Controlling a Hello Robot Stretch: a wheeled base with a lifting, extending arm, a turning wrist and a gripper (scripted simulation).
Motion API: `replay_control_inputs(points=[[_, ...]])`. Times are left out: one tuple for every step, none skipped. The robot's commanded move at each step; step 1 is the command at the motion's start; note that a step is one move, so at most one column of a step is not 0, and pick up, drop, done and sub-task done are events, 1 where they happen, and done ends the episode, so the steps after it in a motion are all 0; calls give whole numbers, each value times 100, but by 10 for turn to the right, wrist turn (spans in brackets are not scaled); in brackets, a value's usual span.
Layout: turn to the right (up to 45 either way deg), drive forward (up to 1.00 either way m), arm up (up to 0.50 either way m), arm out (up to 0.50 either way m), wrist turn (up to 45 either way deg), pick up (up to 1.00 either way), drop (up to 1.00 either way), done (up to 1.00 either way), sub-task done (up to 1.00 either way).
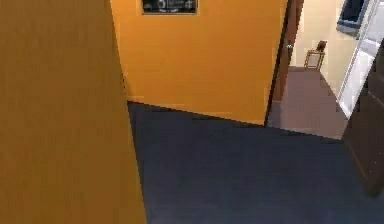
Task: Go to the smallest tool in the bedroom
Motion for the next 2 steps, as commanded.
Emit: replay_control_inputs(points=[[0, 95, 0, 0, 0, 0, 0, 0, 0], [-270, 0, 0, 0, 0, 0, 0, 0, 0]])
